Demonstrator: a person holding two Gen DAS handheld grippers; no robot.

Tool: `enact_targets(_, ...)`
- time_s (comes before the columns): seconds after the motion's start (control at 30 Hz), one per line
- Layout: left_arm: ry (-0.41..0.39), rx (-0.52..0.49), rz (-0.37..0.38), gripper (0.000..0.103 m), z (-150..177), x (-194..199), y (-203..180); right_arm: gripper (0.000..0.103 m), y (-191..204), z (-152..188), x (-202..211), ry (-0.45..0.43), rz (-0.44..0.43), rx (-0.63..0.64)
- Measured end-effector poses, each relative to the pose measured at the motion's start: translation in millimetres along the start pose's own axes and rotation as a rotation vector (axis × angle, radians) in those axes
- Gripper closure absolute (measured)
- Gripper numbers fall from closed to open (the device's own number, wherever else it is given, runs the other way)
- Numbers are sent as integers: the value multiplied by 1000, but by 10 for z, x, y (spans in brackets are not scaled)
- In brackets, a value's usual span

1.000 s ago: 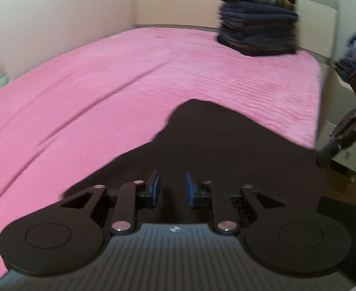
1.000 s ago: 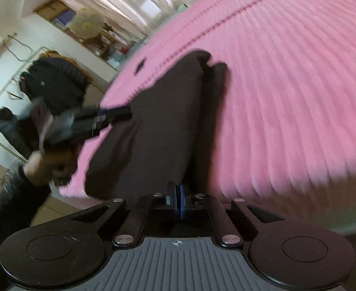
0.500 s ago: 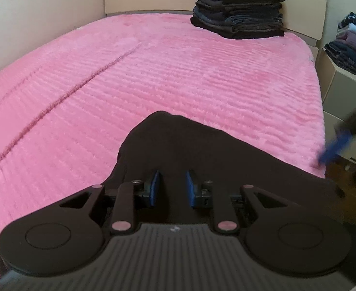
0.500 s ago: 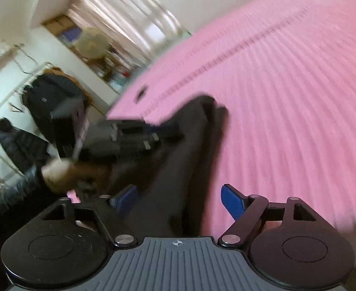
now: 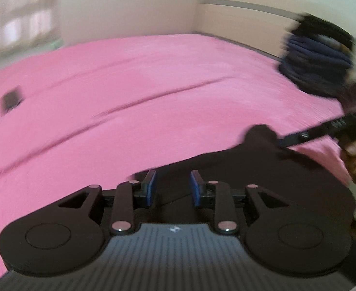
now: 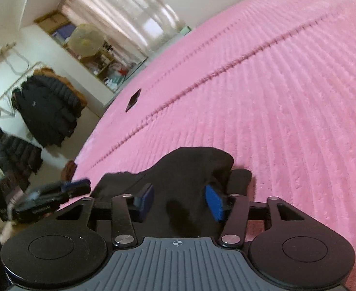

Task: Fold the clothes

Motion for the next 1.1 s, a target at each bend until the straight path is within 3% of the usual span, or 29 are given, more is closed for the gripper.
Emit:
enact_targets(0.1,28,103,4,78,135,-49,298,57,-16,12,30,-9,-16,-36)
enact_targets(0.2,84,137,28,78,239,-228,364,100,-118,-1,48,-13,40,-72)
enact_targets(0.23,86,130,31,79,247,-266,342,103,-138,2,60,-21,49,-82)
enact_targets(0.3,90,117,39,95,265,-336,298,103,-68,-15,157,-43,53,-70)
enact_targets(0.47,19,76,56,97,183,-99,198,103,165,-42,779,-191,19,-39)
enact_targets(0.53,0,79,64,97,171,-38,196,103,60,54,842,-187,67,-39)
enact_targets(0.6,38,78,52,97,224,-173,230,103,-69,152,765,-145,120,-35)
enact_targets(0.7,76,122,51,93,303,-312,328,103,-93,192,703,-133,98,-34)
enact_targets(0.77,62,152,41,89,273,-265,369,82,-46,165,686,-139,82,-14)
enact_targets(0.8,47,163,34,89,266,-212,391,40,2,125,648,-143,73,2)
enact_targets(0.83,32,175,27,89,261,-159,416,22,58,94,611,-148,60,22)
enact_targets(0.97,21,246,2,72,296,-67,620,23,186,3,385,-105,30,71)
enact_targets(1.07,42,275,-8,70,320,-92,747,23,138,-13,191,-53,36,67)
enact_targets(1.1,52,284,-5,65,326,-106,784,24,107,-12,148,-44,41,58)
Point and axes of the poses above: each gripper's, at about its wrist camera, not at the fingertips, and x roughly against the way its jaws point, y to its left, z to its underside, the point moved 10 cm from there along -x, roughly the way its jaws point, and after that the axes turned 8 degrees about y, right-handed, at the moved point
